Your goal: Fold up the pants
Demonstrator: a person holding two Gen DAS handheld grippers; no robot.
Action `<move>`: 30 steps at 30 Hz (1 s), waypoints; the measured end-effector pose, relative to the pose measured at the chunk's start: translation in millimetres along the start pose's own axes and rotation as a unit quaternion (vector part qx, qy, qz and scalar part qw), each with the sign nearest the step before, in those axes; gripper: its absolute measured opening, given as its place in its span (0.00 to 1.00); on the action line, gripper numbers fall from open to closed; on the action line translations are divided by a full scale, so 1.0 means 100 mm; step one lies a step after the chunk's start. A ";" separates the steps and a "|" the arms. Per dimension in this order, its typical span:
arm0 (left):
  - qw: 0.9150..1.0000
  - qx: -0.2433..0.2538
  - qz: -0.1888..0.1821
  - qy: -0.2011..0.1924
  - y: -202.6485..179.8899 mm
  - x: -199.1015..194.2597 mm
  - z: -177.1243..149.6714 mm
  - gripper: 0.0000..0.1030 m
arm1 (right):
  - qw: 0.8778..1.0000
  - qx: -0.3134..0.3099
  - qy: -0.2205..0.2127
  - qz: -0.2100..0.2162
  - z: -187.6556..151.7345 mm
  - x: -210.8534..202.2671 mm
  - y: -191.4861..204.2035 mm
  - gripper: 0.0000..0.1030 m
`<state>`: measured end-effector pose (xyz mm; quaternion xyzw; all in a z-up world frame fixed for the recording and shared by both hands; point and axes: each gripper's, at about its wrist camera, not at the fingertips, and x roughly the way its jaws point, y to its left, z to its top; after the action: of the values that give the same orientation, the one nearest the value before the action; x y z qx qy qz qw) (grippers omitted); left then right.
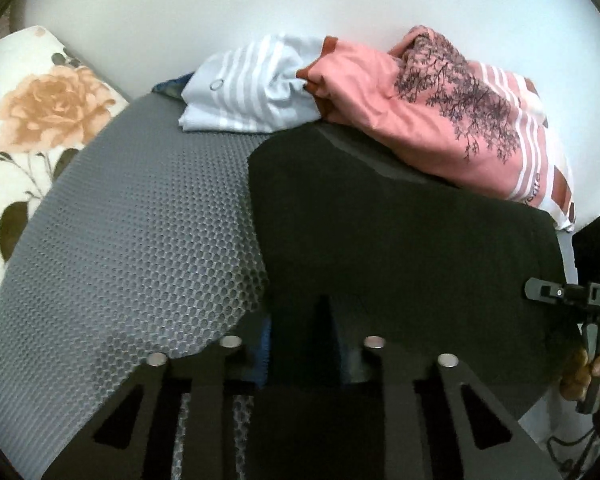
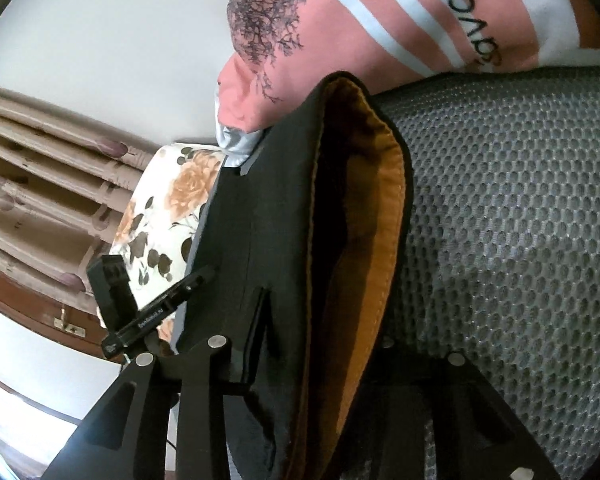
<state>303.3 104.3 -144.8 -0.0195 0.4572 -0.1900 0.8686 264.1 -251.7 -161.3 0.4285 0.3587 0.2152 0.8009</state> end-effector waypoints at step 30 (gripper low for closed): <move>0.995 0.042 0.072 -0.060 -0.10 -0.02 -0.22 0.30 | 0.970 -0.108 -0.105 -0.190 -0.23 0.19 0.51 0.94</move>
<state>280.9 98.8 -153.8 0.0390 0.3965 -0.1446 0.9057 256.9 -199.9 -134.2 0.2832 0.3225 0.0502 0.9018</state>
